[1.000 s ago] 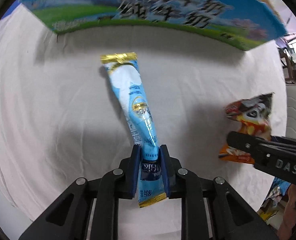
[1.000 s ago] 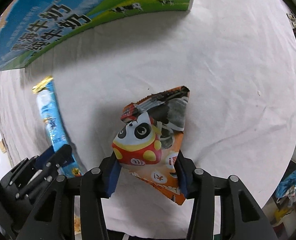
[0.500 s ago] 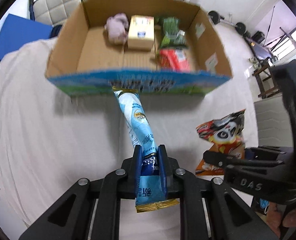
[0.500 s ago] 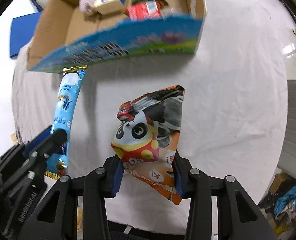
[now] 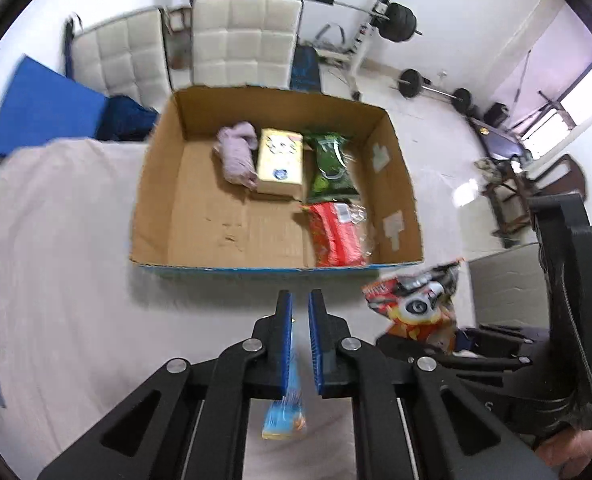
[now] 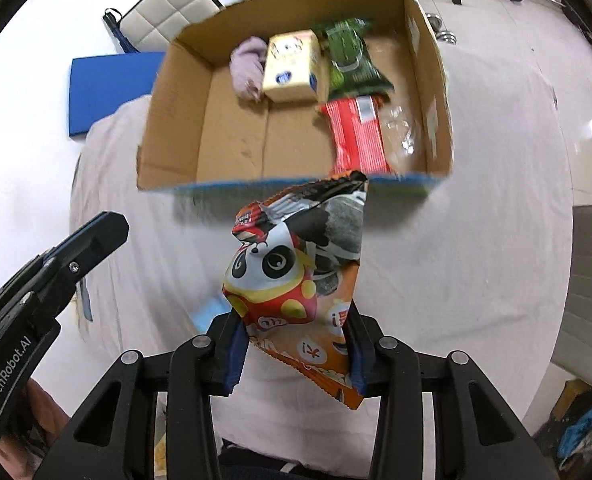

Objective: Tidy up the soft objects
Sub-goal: 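Carry the milk tube and panda bag over the cardboard box with both grippers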

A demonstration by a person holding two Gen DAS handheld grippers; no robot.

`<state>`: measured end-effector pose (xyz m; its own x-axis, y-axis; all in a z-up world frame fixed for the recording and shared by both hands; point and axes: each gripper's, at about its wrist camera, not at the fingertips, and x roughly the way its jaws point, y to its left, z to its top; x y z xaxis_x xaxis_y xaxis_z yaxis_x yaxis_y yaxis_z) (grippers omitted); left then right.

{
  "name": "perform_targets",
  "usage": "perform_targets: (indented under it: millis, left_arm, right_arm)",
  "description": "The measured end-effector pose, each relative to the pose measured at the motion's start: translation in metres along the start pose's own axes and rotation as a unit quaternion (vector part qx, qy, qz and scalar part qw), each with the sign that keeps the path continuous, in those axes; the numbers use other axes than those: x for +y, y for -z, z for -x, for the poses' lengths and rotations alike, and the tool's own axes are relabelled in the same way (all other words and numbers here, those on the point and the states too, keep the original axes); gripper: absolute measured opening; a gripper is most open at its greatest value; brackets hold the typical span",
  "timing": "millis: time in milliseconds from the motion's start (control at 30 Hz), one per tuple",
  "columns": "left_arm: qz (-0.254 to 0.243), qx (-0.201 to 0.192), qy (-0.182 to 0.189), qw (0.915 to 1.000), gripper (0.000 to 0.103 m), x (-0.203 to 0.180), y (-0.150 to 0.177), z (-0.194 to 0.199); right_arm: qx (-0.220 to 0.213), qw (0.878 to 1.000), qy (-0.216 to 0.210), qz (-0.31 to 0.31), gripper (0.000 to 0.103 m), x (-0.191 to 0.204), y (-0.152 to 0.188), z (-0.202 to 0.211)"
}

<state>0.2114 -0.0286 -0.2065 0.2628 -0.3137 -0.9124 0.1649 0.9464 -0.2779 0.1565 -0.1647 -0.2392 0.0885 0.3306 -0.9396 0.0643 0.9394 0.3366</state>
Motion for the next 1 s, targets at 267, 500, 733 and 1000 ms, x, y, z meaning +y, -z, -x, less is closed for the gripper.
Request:
perform_targets:
  millis: [267, 500, 733, 1000]
  left_arm:
    - [0.043, 0.173, 0.029, 0.9835, 0.028, 0.052, 0.02, -0.111]
    - [0.087, 0.255, 0.038, 0.9621, 0.029, 0.05, 0.062, -0.194]
    - [0.005, 0.201, -0.079, 0.9764, 0.017, 0.012, 0.073, -0.203]
    - [-0.007, 0.12, -0.08, 0.9895, 0.013, -0.008, 0.072, -0.142]
  right_arm:
    - [0.041, 0.998, 0.039, -0.033, 0.043, -0.037, 0.006, -0.057]
    - [0.074, 0.992, 0.065, -0.078, 0.043, -0.079, 0.032, -0.089]
    - [0.078, 0.988, 0.086, -0.098, 0.043, -0.102, 0.045, -0.093]
    - [0.059, 0.993, 0.066, -0.076, 0.043, -0.086, 0.052, -0.067]
